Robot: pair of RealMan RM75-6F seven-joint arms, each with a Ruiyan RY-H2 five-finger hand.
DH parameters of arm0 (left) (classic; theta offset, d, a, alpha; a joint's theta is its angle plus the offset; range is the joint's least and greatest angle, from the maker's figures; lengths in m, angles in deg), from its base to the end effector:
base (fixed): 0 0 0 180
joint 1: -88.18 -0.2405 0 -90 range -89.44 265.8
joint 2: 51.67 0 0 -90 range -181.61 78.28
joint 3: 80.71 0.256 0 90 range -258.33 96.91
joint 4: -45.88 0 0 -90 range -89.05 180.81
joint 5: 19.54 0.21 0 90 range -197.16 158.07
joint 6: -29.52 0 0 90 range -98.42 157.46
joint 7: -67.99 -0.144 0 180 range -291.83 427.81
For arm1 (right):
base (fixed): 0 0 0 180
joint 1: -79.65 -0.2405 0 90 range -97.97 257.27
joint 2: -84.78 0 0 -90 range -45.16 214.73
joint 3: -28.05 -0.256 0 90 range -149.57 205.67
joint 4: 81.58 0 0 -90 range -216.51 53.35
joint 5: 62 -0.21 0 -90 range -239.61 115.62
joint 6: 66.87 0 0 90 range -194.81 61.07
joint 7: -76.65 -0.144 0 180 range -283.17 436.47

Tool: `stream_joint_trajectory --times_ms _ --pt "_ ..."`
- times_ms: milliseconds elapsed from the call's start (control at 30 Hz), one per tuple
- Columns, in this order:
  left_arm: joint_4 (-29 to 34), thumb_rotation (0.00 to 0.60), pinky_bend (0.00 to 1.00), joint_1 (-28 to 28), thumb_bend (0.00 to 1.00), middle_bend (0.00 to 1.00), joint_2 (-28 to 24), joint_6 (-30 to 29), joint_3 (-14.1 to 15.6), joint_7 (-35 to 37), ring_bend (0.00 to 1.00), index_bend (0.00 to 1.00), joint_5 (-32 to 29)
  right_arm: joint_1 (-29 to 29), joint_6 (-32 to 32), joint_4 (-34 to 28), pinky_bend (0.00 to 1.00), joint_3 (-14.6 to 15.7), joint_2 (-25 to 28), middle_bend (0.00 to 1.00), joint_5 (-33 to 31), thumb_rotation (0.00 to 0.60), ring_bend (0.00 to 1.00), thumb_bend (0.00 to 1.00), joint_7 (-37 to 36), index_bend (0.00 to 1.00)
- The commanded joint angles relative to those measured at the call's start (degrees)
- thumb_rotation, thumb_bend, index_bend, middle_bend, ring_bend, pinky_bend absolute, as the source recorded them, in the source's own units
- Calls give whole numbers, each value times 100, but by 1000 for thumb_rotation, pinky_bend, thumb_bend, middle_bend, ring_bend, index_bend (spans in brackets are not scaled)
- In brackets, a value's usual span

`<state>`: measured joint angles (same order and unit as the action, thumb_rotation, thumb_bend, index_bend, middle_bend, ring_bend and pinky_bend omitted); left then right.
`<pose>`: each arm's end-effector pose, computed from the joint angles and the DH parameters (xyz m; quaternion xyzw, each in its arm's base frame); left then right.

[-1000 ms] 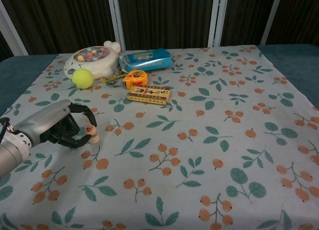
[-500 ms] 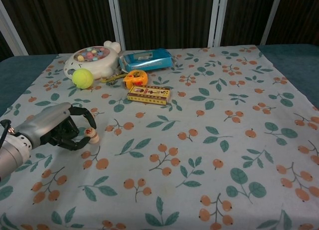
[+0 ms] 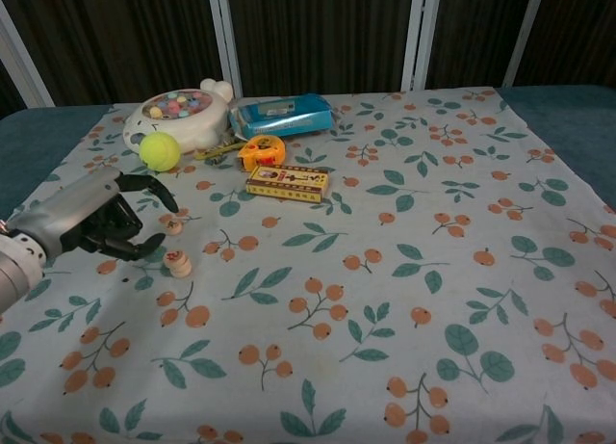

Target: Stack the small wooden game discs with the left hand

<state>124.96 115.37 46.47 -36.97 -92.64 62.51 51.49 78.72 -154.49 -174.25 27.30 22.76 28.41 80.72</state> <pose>-0.1992 0.2988 -0.0298 -0.5963 -0.4940 -0.4575 0.4370 -0.3142 -0.1518 0.1666 0.6213 -0.3585 0.3549 0.5996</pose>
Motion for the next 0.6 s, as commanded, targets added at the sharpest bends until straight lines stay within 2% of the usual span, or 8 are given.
stream_joint_trajectory --times_ms 33,133,300,600 --pt "-45 600 1000 27 407 1000 -200 14 -242 63 1000 376 -188 7 -16 5 0 -1 4 0 6 600 0 195 -15 0" --pt "-235 600 1000 68 407 1000 -311 247 -330 25 1000 376 -487 11 -28 13 0 3 -8 0 21 600 0 195 5 0" --pt "-664 600 1000 109 409 1000 -226 602 -241 38 1000 375 -772 1 3 1 0 10 -33 0 20 600 0 195 67 0" --pt "-1163 600 1000 179 408 1000 62 743 -94 119 1000 375 -737 -5 19 -2 0 -14 -43 0 -27 600 0 195 91 0"
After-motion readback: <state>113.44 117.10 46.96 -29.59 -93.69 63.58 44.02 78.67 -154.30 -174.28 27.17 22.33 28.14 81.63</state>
